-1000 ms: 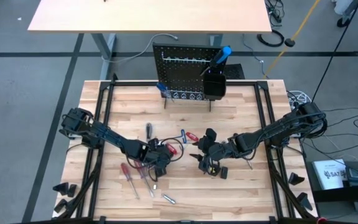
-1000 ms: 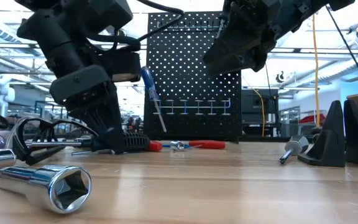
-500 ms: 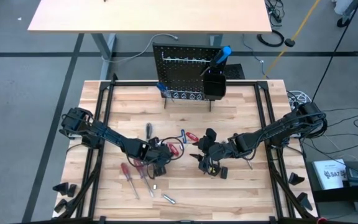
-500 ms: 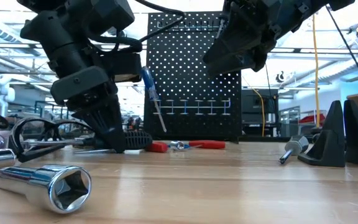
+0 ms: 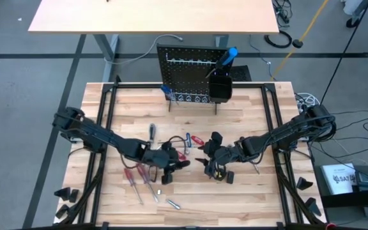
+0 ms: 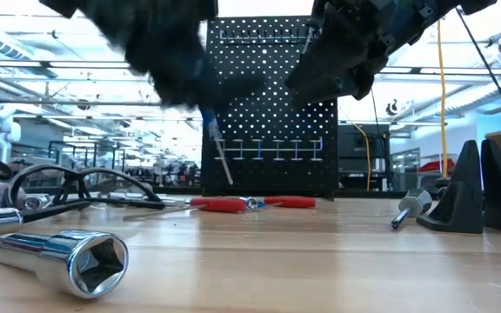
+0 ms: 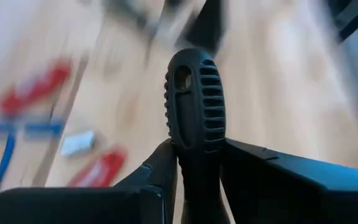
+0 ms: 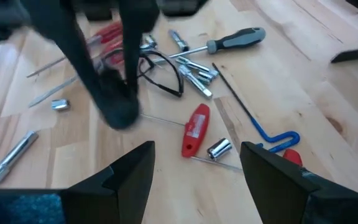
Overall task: Hang tools onto peg board
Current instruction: Hang the black screwdriver onto the peg board
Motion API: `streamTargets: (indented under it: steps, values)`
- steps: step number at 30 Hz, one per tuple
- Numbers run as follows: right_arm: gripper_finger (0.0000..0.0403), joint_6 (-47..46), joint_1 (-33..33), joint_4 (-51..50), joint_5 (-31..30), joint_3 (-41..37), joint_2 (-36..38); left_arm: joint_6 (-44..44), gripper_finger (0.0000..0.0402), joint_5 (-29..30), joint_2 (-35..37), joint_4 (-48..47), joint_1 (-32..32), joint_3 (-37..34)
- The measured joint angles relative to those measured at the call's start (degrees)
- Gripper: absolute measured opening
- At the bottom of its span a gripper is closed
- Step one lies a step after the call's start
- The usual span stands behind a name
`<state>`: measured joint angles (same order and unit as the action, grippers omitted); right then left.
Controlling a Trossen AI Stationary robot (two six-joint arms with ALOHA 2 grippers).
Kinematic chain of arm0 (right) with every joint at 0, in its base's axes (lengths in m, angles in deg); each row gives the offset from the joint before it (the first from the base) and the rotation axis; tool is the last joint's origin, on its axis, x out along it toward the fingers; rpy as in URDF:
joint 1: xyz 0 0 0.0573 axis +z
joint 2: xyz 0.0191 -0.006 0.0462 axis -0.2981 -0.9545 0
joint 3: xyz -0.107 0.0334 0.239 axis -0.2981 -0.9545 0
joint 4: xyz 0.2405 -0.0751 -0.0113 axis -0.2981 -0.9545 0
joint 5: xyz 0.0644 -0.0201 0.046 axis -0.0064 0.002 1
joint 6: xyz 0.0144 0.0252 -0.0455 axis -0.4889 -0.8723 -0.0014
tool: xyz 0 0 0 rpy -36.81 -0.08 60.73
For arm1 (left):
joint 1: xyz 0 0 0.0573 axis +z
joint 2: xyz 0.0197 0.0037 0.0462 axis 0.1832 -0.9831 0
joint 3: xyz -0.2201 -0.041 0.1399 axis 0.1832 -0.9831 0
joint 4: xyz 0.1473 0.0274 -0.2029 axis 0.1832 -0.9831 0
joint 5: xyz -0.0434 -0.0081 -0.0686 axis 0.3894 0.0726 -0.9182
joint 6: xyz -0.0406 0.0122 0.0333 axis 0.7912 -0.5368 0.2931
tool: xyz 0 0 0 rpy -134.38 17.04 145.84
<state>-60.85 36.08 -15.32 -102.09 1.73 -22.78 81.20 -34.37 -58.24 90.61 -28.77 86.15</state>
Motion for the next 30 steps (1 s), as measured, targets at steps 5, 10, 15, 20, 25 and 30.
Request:
streamTargets:
  steps: [5,10,15,20,25,30]
  values:
    - [0.0231,1.9,0.3,-0.2,-0.1,0.0,3.0,-3.2,0.0095,2.1,4.3,7.9,0.2,-3.0]
    - [0.0231,5.0,2.3,0.3,-2.9,0.0,4.8,-3.9,0.0095,2.7,8.8,27.3,0.6,-10.2]
    - [0.0231,9.3,3.1,9.6,-4.3,0.0,2.8,-5.2,0.0094,3.8,9.0,55.9,2.3,-18.2]
    - [0.0231,17.4,3.2,28.4,2.3,0.0,-1.2,-7.2,0.0094,2.8,5.0,74.5,2.8,-20.0]
    - [0.0231,20.1,3.1,41.9,2.9,0.0,-3.4,-8.3,0.0094,0.5,1.4,78.1,2.7,-17.1]
    - [0.0231,19.7,2.5,45.6,2.8,0.0,-5.2,-11.3,0.0094,-1.8,-1.4,78.1,1.9,-13.0]
